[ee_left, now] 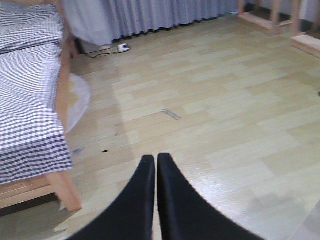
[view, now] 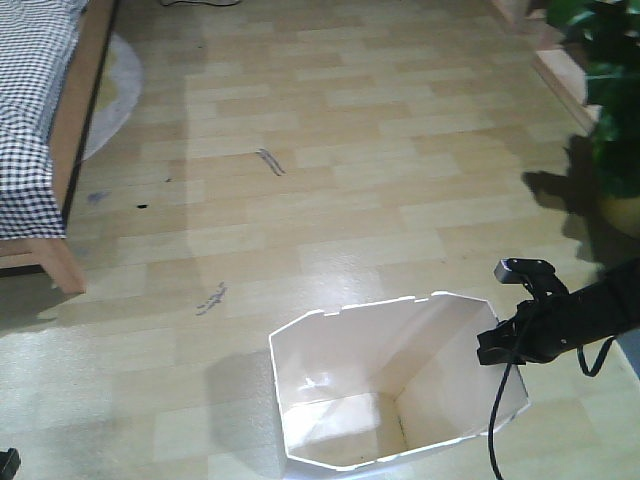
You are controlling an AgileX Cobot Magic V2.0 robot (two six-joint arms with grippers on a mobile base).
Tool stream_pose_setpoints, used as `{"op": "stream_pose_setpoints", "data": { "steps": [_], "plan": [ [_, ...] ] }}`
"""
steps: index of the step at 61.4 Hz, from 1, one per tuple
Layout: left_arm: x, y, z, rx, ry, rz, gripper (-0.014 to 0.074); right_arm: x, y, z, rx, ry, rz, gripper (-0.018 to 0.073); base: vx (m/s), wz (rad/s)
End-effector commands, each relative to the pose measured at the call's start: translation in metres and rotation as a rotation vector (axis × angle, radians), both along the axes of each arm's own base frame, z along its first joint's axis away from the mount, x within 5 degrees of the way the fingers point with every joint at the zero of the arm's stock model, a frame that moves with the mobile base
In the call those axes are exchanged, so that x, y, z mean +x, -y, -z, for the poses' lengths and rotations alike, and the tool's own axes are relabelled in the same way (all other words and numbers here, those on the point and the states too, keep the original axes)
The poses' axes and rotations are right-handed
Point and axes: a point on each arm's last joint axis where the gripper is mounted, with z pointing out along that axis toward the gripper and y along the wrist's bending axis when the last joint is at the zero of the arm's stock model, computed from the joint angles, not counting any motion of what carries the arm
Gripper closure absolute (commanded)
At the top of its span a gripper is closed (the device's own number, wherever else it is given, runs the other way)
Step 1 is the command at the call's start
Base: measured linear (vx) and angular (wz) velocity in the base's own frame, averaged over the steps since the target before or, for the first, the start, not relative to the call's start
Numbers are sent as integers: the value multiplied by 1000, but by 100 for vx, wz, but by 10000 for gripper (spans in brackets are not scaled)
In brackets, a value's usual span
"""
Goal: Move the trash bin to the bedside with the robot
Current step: 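Drive the base away from the desk, carrying the bin in the right gripper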
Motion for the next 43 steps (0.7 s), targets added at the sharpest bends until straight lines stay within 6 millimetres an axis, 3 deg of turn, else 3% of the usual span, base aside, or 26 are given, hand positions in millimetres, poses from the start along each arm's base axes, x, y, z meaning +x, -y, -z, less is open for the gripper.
{"op": "stream_pose_setpoints", "data": {
  "steps": [1, 43],
  "plan": [
    [1, 0, -1, -8, 72, 0, 603, 7, -11, -30, 174, 42, 6, 562, 25, 43],
    [1, 0, -1, -8, 72, 0, 603, 7, -11, -30, 174, 42, 6, 562, 30, 15]
  ]
}}
